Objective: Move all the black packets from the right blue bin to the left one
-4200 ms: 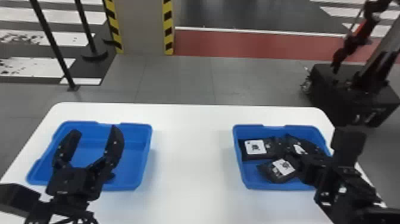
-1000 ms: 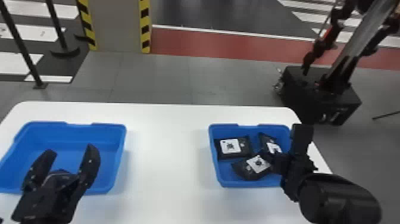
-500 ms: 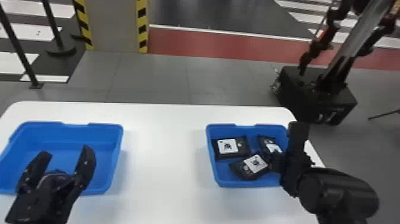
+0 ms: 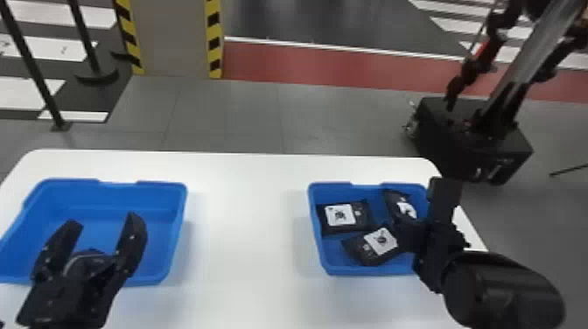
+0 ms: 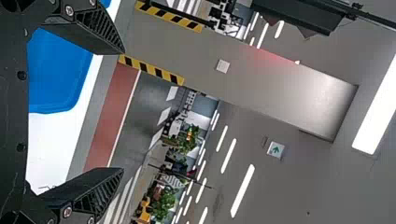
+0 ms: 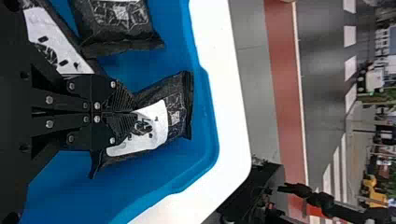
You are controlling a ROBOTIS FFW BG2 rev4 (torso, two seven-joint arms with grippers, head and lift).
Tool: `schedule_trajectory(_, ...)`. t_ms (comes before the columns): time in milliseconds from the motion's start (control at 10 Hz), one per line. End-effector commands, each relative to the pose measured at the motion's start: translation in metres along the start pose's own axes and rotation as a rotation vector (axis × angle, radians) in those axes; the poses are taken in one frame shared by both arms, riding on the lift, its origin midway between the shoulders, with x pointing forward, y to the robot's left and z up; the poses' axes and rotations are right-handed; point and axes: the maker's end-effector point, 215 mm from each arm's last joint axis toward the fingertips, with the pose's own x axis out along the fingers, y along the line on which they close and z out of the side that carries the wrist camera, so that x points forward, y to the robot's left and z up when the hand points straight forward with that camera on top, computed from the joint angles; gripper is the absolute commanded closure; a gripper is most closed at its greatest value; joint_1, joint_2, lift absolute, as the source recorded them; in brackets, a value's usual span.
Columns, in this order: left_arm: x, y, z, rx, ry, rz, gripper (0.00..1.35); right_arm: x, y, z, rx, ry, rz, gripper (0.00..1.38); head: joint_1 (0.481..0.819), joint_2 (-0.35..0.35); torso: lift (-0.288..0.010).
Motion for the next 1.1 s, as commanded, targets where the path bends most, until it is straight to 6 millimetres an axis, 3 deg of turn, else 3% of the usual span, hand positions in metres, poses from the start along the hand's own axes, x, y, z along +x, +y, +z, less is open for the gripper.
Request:
schedule_trajectory(0,0.0,0.0,0.002,-0.001,-0.006,0.0,0.13,-0.015,0.004,0.011,0.018,-0.071,0.015,1.16,0.695,-0.154,-0.11)
schedule_trajectory(100,0.001,-0.001,0.003,-0.002,-0.009,0.0,0.13,-0.035,0.017,0.018,0.054,-0.122,0.07,1.16,0.695,-0.149,-0.11)
schedule_trajectory(200,0.001,-0.001,0.004,-0.004,-0.014,-0.001,0.13,-0.068,0.037,0.036,0.065,-0.187,0.142,1.16,0.695,-0.139,-0.11)
schedule_trajectory(300,0.001,0.0,0.007,-0.013,-0.024,0.002,0.13,-0.096,0.061,0.053,0.078,-0.233,0.241,1.16,0.695,-0.114,-0.11)
schedule_trajectory(500,0.003,0.0,0.01,-0.036,-0.037,0.003,0.13,-0.133,0.114,0.082,0.058,-0.277,0.468,1.16,0.695,-0.052,-0.11)
schedule_trajectory(600,0.009,-0.007,0.009,-0.088,-0.034,-0.008,0.13,-0.143,0.137,0.094,0.041,-0.291,0.579,1.16,0.695,-0.035,-0.11)
schedule_trajectory(1000,0.033,-0.04,0.01,-0.184,0.007,-0.123,0.13,-0.175,0.235,0.108,-0.037,-0.258,0.959,1.16,0.695,0.059,-0.11)
